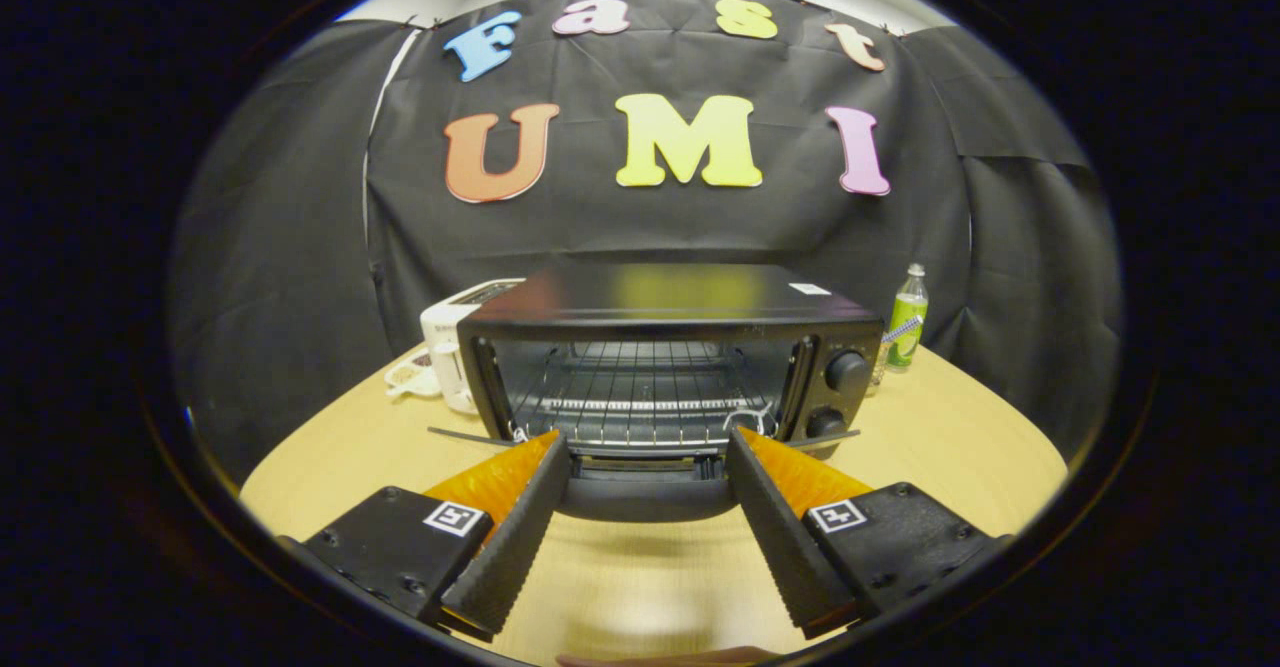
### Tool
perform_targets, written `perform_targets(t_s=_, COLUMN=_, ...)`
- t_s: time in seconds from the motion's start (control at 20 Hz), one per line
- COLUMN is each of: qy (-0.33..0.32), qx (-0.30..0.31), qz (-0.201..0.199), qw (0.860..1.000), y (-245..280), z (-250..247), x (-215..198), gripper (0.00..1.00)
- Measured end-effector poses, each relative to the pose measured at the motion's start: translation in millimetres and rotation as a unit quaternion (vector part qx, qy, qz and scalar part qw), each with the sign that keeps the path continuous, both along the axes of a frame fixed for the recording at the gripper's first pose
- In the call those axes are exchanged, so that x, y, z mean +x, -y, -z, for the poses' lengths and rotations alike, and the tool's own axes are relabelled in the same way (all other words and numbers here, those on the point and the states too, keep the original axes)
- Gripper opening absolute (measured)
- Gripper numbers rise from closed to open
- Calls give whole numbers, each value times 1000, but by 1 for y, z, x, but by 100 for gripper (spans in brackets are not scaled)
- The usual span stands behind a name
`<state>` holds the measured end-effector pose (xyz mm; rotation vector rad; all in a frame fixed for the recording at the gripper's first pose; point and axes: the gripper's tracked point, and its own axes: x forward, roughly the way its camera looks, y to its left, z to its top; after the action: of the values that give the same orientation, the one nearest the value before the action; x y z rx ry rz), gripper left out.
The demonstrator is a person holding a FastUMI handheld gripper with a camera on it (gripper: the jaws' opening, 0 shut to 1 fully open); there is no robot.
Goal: Open the toaster oven, put the food inside, and close the toaster oven door.
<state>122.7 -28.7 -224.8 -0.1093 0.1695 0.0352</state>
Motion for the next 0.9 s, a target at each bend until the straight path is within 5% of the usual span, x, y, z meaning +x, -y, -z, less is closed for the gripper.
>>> perform_targets(t_s=0.9, qy=-130, qx=12, qz=17, qw=991, y=11, z=71, x=-28, gripper=100)
